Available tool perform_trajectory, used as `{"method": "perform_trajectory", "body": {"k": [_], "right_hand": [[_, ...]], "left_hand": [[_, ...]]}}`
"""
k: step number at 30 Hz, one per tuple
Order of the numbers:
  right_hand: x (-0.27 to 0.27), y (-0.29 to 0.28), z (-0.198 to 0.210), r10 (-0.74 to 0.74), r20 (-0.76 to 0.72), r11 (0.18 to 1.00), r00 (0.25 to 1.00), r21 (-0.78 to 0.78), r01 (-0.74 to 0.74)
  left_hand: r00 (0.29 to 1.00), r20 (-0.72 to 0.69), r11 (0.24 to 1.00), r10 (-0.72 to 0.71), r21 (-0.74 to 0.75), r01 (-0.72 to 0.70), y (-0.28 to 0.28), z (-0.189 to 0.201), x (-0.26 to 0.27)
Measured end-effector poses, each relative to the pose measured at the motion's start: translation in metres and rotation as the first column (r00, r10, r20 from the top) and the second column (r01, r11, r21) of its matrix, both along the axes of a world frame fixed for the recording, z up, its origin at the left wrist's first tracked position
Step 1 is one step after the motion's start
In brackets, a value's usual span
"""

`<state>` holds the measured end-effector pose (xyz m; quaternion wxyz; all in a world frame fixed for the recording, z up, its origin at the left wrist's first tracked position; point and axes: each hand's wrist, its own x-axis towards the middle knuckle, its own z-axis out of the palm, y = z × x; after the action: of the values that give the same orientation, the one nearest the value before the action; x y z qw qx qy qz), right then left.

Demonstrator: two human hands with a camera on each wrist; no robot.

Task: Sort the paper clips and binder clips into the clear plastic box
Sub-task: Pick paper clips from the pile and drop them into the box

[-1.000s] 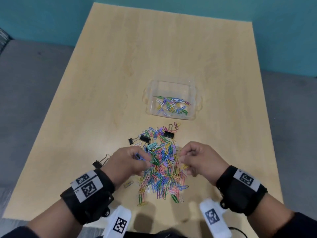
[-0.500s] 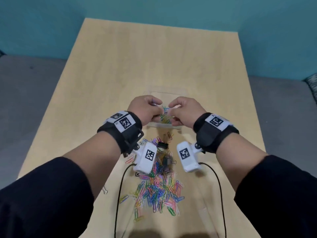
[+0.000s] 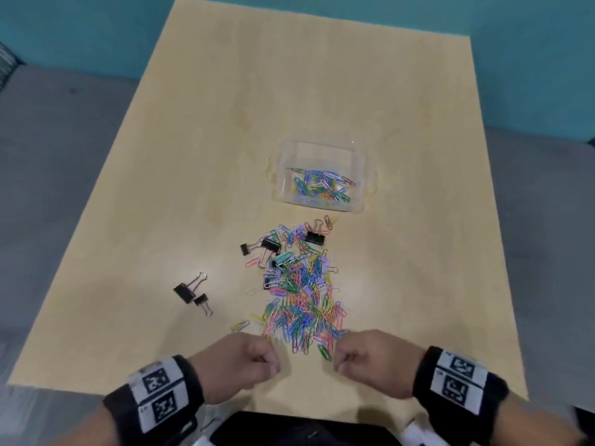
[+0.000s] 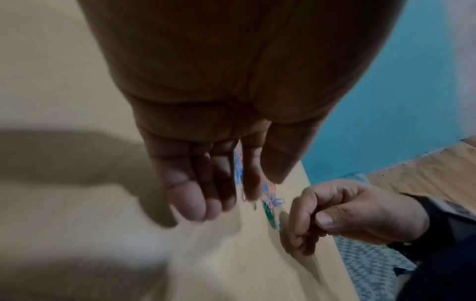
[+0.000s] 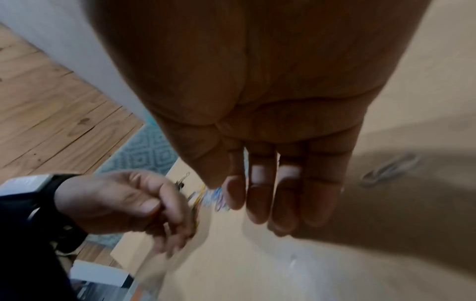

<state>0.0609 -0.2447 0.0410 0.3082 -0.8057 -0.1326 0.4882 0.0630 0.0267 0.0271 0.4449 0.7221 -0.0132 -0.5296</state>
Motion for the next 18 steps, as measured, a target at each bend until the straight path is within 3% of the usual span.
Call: {"method": "perform_trajectory", "body": {"k": [2,5,8,9,13,18], "right_hand": [[-0.005,0.021,-0.007,-0.033,0.053,0.999,0.998,0.042,0.031],[-0.005,0.04,-0.017,-0.186,0.15,0.982,0.971,0.065,0.178],[-0.015,0.031,-0.02,-0.286,0.332,0.955,0.899,0.019,0.297],[-0.02,0.026,-0.02,-0.301,0.401,0.94,0.865,-0.026,0.339],[-0.031,0.026,-0.021,-0.196,0.492,0.902,0.848,-0.248,0.353],[-0.02,0.067,-0.028,-0.084,0.565,0.919,0.821,-0.274,0.283]], "left_hand": [[0.99,0.098,0.995,0.098,-0.033,-0.095,-0.011,-0.009,-0.005],[0.912,0.295,0.958,0.284,-0.06,-0.279,-0.023,-0.011,-0.003],[0.739,0.665,0.945,0.102,0.169,-0.282,-0.008,-0.012,-0.007],[0.691,0.723,0.929,0.014,0.246,-0.276,-0.001,-0.014,-0.011],[0.73,0.674,0.898,-0.113,0.385,-0.215,0.003,-0.021,-0.023],[0.663,0.708,0.892,-0.243,0.431,-0.134,-0.038,-0.02,-0.014]]}}
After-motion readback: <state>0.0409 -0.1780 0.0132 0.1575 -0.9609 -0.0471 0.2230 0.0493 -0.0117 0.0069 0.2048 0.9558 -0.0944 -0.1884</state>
